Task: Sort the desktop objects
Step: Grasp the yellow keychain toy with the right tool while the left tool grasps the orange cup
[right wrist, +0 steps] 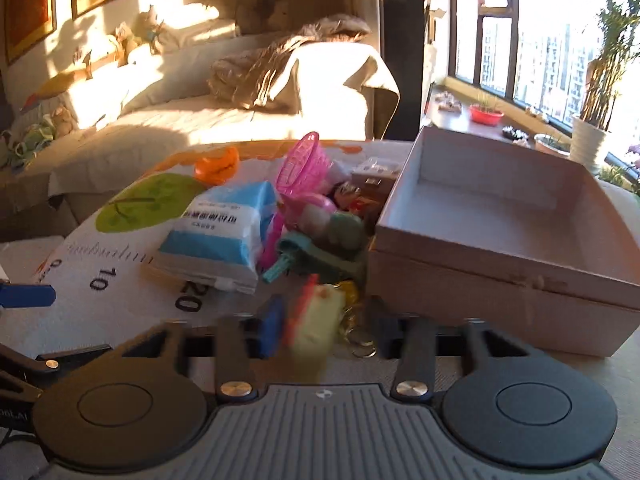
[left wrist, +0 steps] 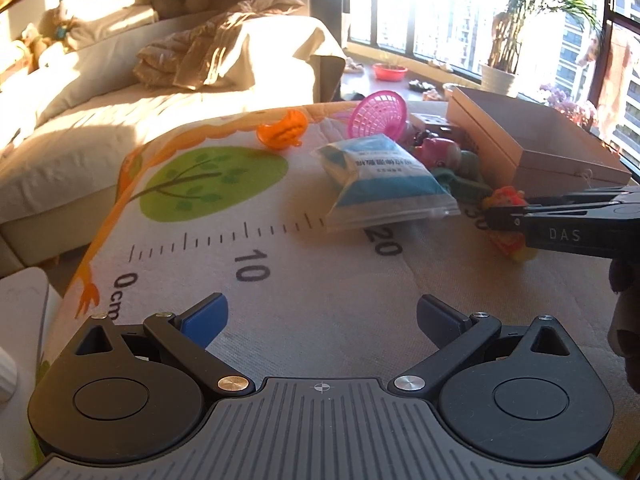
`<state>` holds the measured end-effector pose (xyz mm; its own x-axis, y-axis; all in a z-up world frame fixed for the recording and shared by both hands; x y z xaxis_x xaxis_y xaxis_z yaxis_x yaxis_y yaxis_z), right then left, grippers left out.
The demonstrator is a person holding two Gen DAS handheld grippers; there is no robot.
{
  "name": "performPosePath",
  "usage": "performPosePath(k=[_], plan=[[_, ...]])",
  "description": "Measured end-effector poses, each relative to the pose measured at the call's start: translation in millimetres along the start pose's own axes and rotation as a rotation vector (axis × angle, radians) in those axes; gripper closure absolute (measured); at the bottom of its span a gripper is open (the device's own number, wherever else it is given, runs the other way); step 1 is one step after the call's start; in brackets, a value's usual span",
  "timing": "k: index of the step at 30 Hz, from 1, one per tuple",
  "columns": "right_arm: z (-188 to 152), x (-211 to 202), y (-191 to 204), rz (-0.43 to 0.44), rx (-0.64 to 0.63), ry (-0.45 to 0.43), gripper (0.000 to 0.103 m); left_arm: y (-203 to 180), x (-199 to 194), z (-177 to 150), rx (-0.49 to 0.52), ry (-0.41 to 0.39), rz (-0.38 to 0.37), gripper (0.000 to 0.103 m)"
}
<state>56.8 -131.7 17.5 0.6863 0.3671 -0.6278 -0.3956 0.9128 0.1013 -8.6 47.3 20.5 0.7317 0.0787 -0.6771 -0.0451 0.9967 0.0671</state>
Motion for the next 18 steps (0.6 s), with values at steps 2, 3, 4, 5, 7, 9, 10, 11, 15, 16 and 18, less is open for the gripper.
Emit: performPosePath(k=[2, 3, 4, 5, 7, 9, 10, 11, 15, 16, 18], plan=[[-5, -5, 0, 0.033, 0.017, 0.009, 0.077, -1, 0, 0, 0.000, 0.000, -0.006, 0.000], [-9, -10, -1, 0.049, 0.018, 0.012, 0.077, -1, -1, 0, 0.001, -0.002, -0.009, 0.000], [-13, -15, -3, 0.058, 0.024, 0.015, 0.077, -2, -1, 0, 0.002, -0.003, -0.012, 0.000], [-17, -22, -5, 0.067, 0.037, 0.019, 0.077, -3, -2, -1, 0.003, -0.003, -0.014, 0.000], [-27, -36, -15, 0.118, 0.084, 0.036, 0.077, -5, -2, -1, 0.006, 0.000, -0.025, 0.000], [-36, -50, -24, 0.170, 0.128, 0.046, 0.077, -8, -3, 1, 0.008, -0.002, -0.041, 0.000], [-42, -57, -29, 0.167, 0.139, 0.037, 0.077, -10, -3, 2, 0.009, -0.005, -0.047, 0.000], [-46, -63, -34, 0.139, 0.139, 0.021, 0.077, -12, -3, 4, 0.011, -0.009, -0.050, 0.000], [-53, -77, -54, -0.045, 0.136, -0.080, 0.057, -18, -2, 13, 0.016, -0.018, -0.050, 0.000], [-54, -76, -58, -0.074, 0.138, -0.091, 0.054, -18, -2, 16, 0.013, -0.016, -0.054, 0.000], [-54, -73, -66, -0.089, 0.161, -0.102, 0.049, -18, -2, 21, 0.005, -0.008, -0.064, 0.000]])
Point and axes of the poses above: each gripper's, at about its wrist camera, not at the fingertips, and x roughly the way its jaws point, y to its left, z to its top, the point moved 1 cm from there along x, roughly the way its jaws point, and after that the axes turned 4 degrees about z, right-handed, at the moved point
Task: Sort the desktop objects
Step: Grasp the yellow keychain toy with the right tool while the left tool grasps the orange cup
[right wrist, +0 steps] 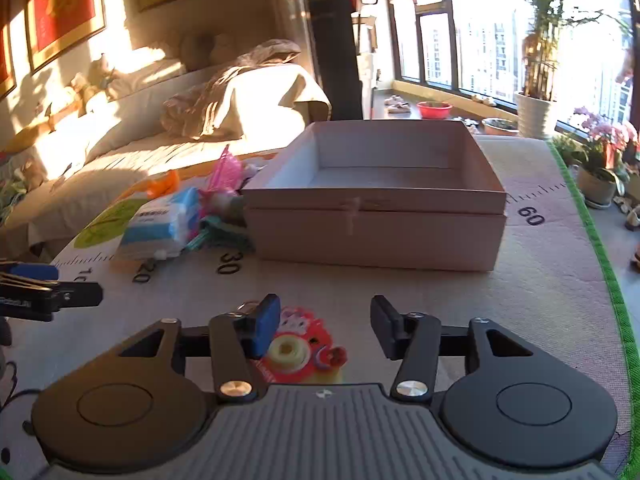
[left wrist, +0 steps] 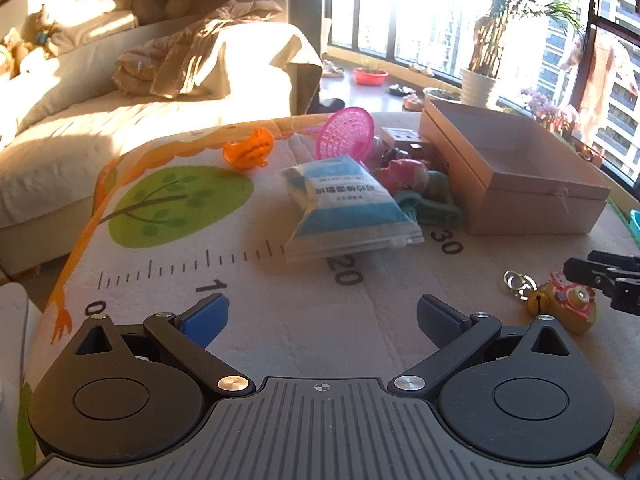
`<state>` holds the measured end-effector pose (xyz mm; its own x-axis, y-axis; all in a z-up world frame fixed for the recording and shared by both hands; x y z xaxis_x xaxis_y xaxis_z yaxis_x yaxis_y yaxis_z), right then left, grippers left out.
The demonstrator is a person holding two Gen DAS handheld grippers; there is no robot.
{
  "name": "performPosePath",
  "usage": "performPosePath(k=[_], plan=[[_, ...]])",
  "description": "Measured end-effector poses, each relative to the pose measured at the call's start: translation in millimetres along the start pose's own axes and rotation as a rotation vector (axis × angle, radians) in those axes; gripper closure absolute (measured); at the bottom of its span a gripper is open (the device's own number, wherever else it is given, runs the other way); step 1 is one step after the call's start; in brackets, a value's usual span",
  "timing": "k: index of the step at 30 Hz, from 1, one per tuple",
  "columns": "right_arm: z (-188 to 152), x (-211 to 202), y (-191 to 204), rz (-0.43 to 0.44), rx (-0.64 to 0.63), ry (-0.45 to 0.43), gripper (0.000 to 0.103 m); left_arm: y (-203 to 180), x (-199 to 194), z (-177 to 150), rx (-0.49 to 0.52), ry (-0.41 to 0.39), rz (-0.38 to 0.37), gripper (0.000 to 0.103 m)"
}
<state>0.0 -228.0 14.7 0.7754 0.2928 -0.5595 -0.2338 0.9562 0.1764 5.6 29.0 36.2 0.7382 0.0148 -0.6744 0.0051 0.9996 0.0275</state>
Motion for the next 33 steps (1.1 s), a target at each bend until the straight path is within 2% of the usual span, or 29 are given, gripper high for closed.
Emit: performPosePath(k=[4, 7, 8, 12, 15, 18, 22, 24, 28, 33], plan=[[1, 10, -8, -0.015, 0.057, -0.002, 0.044, 10, -6, 15, 0.001, -0.033, 0.002, 0.002], [0, 8, -5, -0.022, 0.056, -0.044, 0.035, 24, 0, 40, -0.025, -0.039, 0.020, 0.020], [-1, 7, -3, -0.026, 0.045, -0.062, 0.033, 30, 7, 50, -0.040, -0.034, 0.024, 0.020], [-3, 6, 2, -0.015, 0.018, -0.086, 0.030, 44, 57, 95, -0.098, -0.022, 0.072, 0.020], [-2, 7, -1, -0.003, 0.035, -0.080, 0.026, 44, 105, 122, -0.106, -0.017, 0.157, 0.020], [-1, 11, -3, -0.001, 0.054, -0.063, 0.026, 45, 151, 139, -0.132, 0.037, 0.210, 0.022], [-2, 14, -4, 0.003, 0.057, -0.047, 0.025, 51, 186, 143, -0.182, 0.117, 0.209, 0.040], [-3, 15, -3, 0.006, 0.055, -0.037, 0.025, 53, 184, 142, -0.182, 0.105, 0.210, 0.047], [-2, 19, -3, 0.012, 0.054, -0.016, 0.024, 54, 164, 131, -0.161, 0.095, 0.168, 0.048], [-2, 19, 1, 0.009, 0.038, -0.018, 0.020, 36, 83, 102, -0.052, -0.033, 0.054, 0.048]])
Point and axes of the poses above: each gripper's, at about its wrist camera, not at the fingertips, and x roughly the way its jaws point, y to its left, z to its top, the point moved 1 cm from there along x, roughly the way its jaws point, and after that the axes turned 4 degrees about z, right-handed, at the moved point
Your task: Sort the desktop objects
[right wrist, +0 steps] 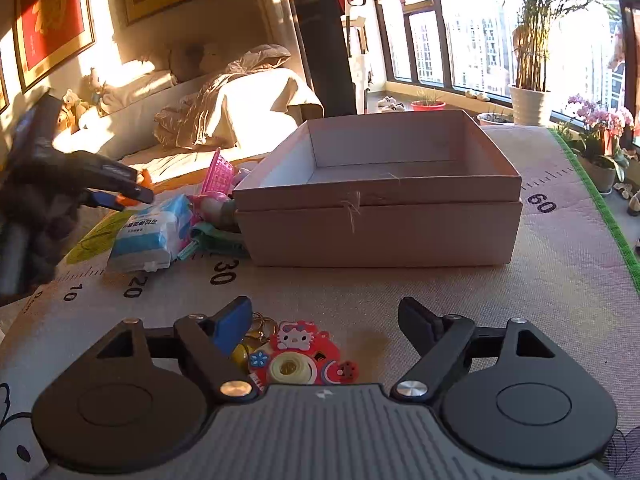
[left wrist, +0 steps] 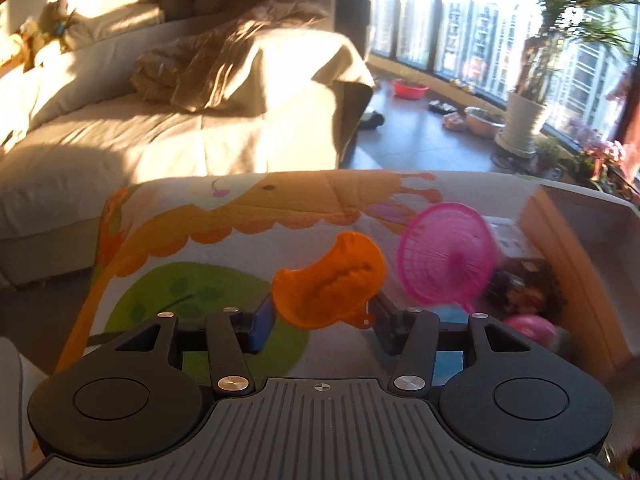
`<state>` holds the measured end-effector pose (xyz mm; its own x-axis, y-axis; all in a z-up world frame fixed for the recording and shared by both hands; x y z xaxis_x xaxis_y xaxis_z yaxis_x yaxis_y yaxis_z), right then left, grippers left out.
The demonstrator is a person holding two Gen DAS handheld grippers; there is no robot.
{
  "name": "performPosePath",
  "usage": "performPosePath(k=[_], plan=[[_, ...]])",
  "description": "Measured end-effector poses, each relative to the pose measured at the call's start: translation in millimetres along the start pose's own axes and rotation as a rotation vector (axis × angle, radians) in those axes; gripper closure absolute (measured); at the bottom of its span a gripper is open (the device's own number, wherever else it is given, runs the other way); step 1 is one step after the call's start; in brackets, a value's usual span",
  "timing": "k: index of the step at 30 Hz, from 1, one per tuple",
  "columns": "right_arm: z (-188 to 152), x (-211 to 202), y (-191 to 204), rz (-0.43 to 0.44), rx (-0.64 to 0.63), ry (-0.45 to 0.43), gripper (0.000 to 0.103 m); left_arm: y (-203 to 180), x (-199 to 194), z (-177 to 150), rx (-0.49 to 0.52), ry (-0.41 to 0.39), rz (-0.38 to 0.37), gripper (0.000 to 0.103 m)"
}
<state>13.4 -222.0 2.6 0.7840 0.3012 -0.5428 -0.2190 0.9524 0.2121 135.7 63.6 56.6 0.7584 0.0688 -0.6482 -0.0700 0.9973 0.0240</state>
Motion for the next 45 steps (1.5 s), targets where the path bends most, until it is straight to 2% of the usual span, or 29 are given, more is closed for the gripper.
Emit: performPosePath(k=[3, 6, 8, 11, 13, 15, 16, 20, 22, 26, 29, 31, 42, 45], plan=[[0, 1, 6, 0.002, -0.036, 0.010, 0.017, -15, -56, -29, 0.043, -0.055, -0.124, 0.047], [0, 2, 16, -0.008, -0.097, 0.031, 0.017, -33, -84, -65, 0.082, -0.028, -0.230, 0.047], [-2, 0, 21, -0.015, -0.124, 0.045, 0.017, -45, -90, -89, 0.120, 0.009, -0.270, 0.047], [-6, -4, 22, 0.015, -0.109, 0.078, 0.017, -58, -91, -117, 0.174, 0.044, -0.287, 0.046], [-6, -12, 20, 0.039, -0.097, 0.078, 0.017, -61, -89, -125, 0.174, 0.056, -0.294, 0.045], [1, -22, 18, 0.032, -0.092, 0.045, 0.017, -60, -88, -130, 0.169, 0.053, -0.295, 0.035], [10, -26, 15, 0.017, -0.088, 0.018, 0.017, -61, -88, -131, 0.173, 0.037, -0.288, 0.026], [50, -26, 10, -0.031, -0.082, -0.082, 0.017, -62, -89, -129, 0.186, -0.072, -0.269, 0.008], [69, -14, 10, -0.020, -0.072, -0.100, 0.017, -61, -86, -130, 0.174, -0.077, -0.302, 0.007], [93, 26, 11, 0.004, -0.046, -0.062, 0.017, -59, -75, -134, 0.168, -0.007, -0.356, 0.005], [98, 54, 17, 0.013, -0.060, 0.011, 0.017, -58, -76, -136, 0.172, 0.000, -0.379, 0.002], [95, 65, 21, 0.066, -0.026, 0.077, 0.016, -60, -78, -139, 0.189, -0.001, -0.375, 0.001], [67, 28, 57, 0.245, -0.055, 0.151, 0.016, -63, -105, -161, 0.241, 0.011, -0.352, 0.000], [56, 5, 64, 0.218, -0.136, 0.098, 0.016, -66, -102, -156, 0.245, 0.021, -0.334, 0.000]])
Point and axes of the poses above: each gripper's, at about its wrist camera, not at the fingertips, and x roughly the way its jaws point, y to its left, z to its top, the point moved 1 cm from there along x, roughly the way its jaws point, and after that the axes turned 4 degrees about z, right-handed, at the moved point
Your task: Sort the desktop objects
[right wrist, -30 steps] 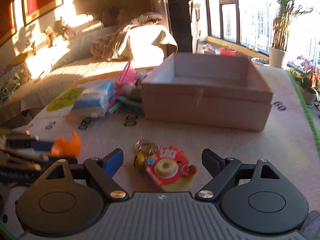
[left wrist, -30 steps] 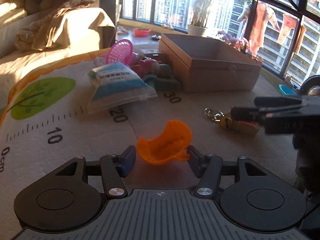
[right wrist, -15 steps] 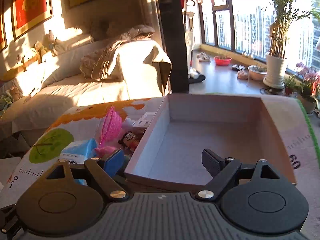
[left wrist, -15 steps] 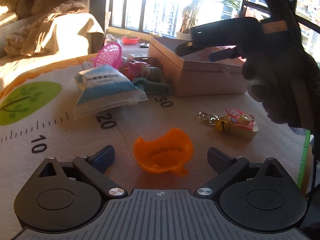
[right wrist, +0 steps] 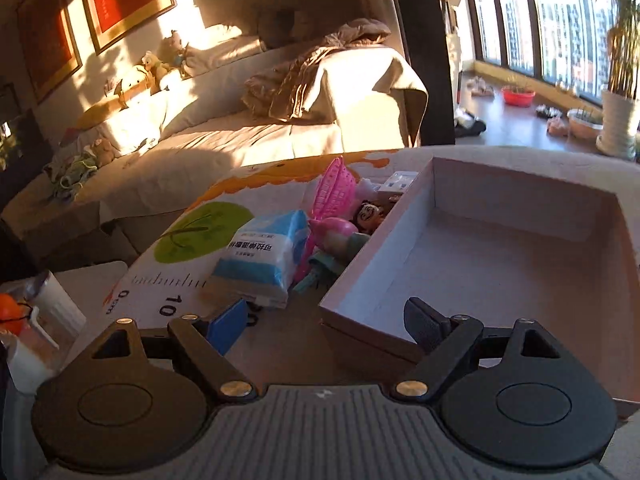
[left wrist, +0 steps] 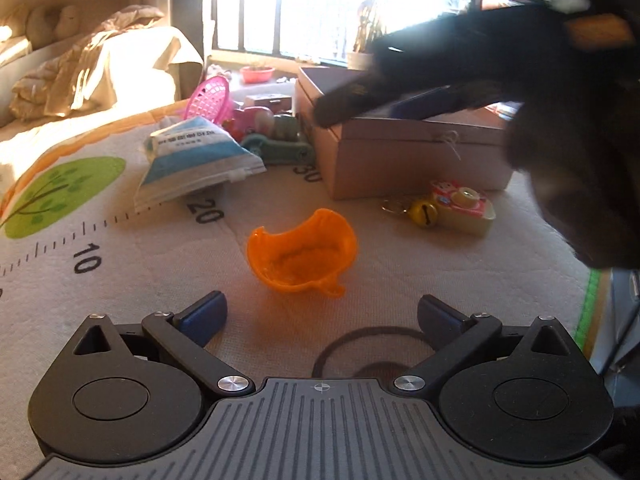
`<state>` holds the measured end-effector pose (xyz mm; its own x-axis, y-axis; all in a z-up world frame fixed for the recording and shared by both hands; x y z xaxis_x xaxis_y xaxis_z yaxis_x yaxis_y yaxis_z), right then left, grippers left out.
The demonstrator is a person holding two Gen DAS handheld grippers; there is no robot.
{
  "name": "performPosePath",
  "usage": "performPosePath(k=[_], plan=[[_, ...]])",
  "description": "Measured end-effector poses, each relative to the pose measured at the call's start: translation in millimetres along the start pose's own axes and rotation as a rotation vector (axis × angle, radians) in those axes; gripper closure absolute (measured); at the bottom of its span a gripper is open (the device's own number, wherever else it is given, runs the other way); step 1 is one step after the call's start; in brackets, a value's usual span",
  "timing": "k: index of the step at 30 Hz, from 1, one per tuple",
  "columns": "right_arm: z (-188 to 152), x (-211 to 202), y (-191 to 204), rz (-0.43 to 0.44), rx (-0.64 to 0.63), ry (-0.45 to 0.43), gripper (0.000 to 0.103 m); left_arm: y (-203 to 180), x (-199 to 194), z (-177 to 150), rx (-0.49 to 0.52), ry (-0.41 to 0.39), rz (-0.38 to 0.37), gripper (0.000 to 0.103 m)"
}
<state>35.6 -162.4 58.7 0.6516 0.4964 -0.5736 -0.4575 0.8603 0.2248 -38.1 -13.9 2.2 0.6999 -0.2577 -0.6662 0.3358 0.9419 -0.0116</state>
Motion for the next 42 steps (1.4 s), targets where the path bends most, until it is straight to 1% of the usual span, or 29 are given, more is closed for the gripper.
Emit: performPosePath(k=[2, 4, 7, 9, 11, 12, 14, 16, 19, 22, 24, 25, 26, 28, 30, 33, 37, 39, 42], plan=[[-9, -21, 7, -0.038, -0.077, -0.052, 0.016, -3, 3, 2, 0.010, 0.008, 0.022, 0.000], [-20, -42, 7, -0.062, -0.113, -0.076, 0.016, -5, 6, 5, 0.020, 0.013, 0.036, 0.000], [-38, -61, -2, -0.099, -0.090, -0.053, 0.016, -4, 11, 10, 0.022, 0.016, 0.044, 0.000], [-50, -66, -10, -0.124, -0.058, -0.026, 0.016, -3, 14, 15, 0.018, 0.013, 0.068, 0.000], [-64, -64, -20, -0.135, -0.022, 0.007, 0.018, 0, 18, 19, 0.011, 0.015, 0.091, 0.000], [-69, -60, -23, -0.138, -0.011, 0.022, 0.021, 2, 18, 19, 0.005, 0.019, 0.102, 0.000], [-77, -51, -27, -0.146, 0.002, 0.046, 0.027, 5, 19, 20, -0.004, 0.030, 0.121, 0.000], [-82, -41, -27, -0.154, -0.018, 0.061, 0.037, 7, 18, 20, -0.008, 0.040, 0.132, 0.000], [-84, -32, -29, -0.234, -0.071, 0.046, 0.039, 10, 16, 18, -0.008, 0.050, 0.141, 0.000], [-84, -29, -37, -0.218, -0.043, 0.034, 0.039, 10, 15, 18, -0.013, 0.057, 0.116, 0.000], [-86, -28, -36, -0.223, -0.040, 0.026, 0.040, 8, 17, 19, -0.017, 0.060, 0.092, 0.000], [-88, -28, -34, -0.226, -0.050, 0.022, 0.044, 7, 18, 19, -0.017, 0.060, 0.088, 0.000], [-89, -30, -32, -0.219, -0.058, 0.021, 0.046, 5, 19, 20, -0.015, 0.059, 0.089, 0.000], [-91, -35, -28, -0.178, -0.067, 0.029, 0.047, 4, 20, 20, -0.014, 0.059, 0.088, 0.000], [-93, -38, -22, -0.155, -0.096, 0.032, 0.047, 1, 21, 21, -0.015, 0.060, 0.086, 0.000], [-90, -43, -27, -0.173, -0.085, 0.001, 0.045, -1, 19, 21, -0.016, 0.062, 0.088, 0.000], [-77, -36, -35, -0.195, -0.072, -0.036, 0.038, -3, 14, 20, -0.013, 0.053, 0.093, 0.000], [-71, -31, -33, -0.208, -0.067, -0.037, 0.037, -1, 10, 17, -0.019, 0.046, 0.092, 0.000], [-71, -29, -25, -0.187, -0.099, -0.031, 0.036, 5, 7, 13, -0.042, 0.044, 0.096, 0.000]])
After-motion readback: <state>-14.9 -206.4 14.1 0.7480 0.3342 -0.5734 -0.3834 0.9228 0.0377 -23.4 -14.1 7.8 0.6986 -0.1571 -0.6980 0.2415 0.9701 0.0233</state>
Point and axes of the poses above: each gripper's, at about its wrist camera, not at the fingertips, and x roughly the way its jaws point, y to its left, z to its top, the point moved 1 cm from there along x, roughly the way its jaws point, and after that the axes turned 4 degrees about z, right-handed, at the moved point
